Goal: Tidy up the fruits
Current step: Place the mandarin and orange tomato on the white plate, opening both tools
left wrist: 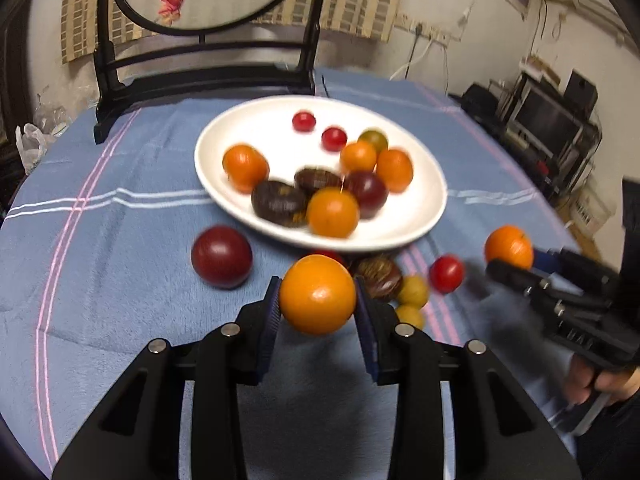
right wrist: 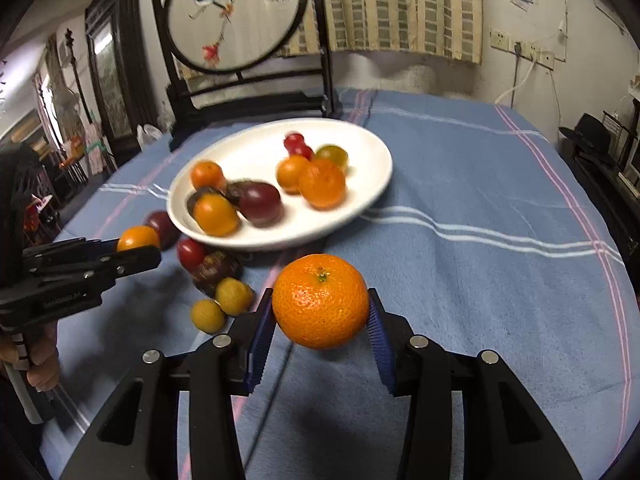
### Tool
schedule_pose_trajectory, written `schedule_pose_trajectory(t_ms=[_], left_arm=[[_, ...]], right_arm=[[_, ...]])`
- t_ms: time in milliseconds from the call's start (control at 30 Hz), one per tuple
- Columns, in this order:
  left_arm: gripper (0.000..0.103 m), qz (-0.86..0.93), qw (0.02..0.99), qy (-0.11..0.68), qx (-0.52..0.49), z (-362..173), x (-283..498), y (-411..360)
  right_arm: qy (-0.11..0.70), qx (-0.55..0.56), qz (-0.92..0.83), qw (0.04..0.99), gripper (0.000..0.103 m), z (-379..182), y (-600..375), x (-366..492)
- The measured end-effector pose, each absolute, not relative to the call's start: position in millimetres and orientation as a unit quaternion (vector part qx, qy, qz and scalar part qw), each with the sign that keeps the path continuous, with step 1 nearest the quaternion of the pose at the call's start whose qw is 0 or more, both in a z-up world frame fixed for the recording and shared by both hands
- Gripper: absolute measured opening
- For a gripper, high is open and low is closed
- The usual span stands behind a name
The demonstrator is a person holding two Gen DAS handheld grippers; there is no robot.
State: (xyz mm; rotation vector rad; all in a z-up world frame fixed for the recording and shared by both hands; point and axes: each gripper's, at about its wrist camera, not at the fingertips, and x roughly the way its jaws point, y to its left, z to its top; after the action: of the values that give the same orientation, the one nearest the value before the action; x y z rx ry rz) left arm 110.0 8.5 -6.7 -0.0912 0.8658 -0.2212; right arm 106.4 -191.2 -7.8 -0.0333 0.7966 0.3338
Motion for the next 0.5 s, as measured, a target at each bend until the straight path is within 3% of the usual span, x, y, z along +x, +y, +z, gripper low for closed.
schedule_pose_trajectory(t_ms=[500], left_arm=[[0.035, -0.068, 0.911, 0.404, -0.048, 31.1, 192.1, 4.2]], right_arm=[[0.36, -0.027, 0.185, 0.914, 0.045, 17.6, -146.8, 164.7]])
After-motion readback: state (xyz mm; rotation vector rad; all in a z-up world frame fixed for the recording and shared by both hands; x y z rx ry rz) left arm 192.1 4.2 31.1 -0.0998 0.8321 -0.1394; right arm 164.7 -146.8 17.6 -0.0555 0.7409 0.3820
